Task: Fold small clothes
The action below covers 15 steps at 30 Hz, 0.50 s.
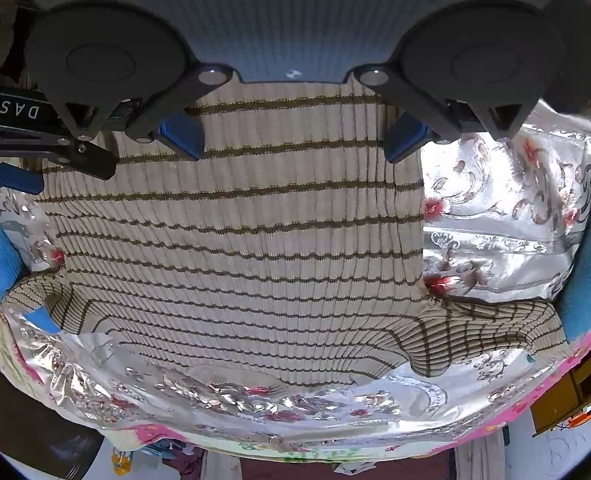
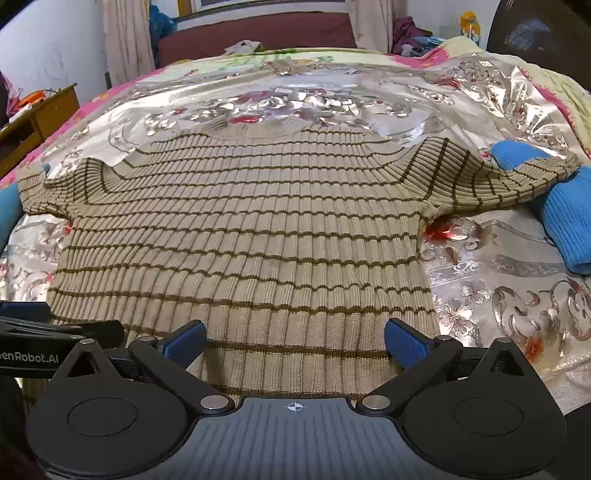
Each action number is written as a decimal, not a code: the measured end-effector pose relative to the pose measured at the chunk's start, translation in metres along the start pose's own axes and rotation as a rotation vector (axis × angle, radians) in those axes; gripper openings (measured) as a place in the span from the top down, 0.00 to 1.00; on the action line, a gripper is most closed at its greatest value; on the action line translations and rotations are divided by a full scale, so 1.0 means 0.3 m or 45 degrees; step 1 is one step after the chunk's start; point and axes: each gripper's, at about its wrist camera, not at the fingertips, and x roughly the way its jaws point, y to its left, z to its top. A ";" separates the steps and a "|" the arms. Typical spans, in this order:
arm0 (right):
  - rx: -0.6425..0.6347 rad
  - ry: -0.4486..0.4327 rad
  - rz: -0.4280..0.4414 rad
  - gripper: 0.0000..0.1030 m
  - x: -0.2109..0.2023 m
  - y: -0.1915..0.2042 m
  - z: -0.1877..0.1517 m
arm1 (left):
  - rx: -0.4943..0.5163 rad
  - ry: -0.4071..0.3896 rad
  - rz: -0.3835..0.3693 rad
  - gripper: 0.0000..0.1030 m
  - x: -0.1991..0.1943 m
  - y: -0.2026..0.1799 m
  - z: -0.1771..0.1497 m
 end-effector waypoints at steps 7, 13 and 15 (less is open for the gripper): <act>-0.002 -0.002 -0.002 0.00 0.000 0.001 -0.001 | -0.002 0.007 -0.003 0.00 0.000 0.000 0.001; -0.004 0.001 -0.002 0.00 0.000 0.003 0.002 | -0.001 0.016 -0.004 0.00 0.013 -0.007 -0.010; -0.006 0.002 -0.003 0.00 0.000 0.005 0.003 | -0.001 0.018 -0.008 0.00 0.018 -0.004 -0.012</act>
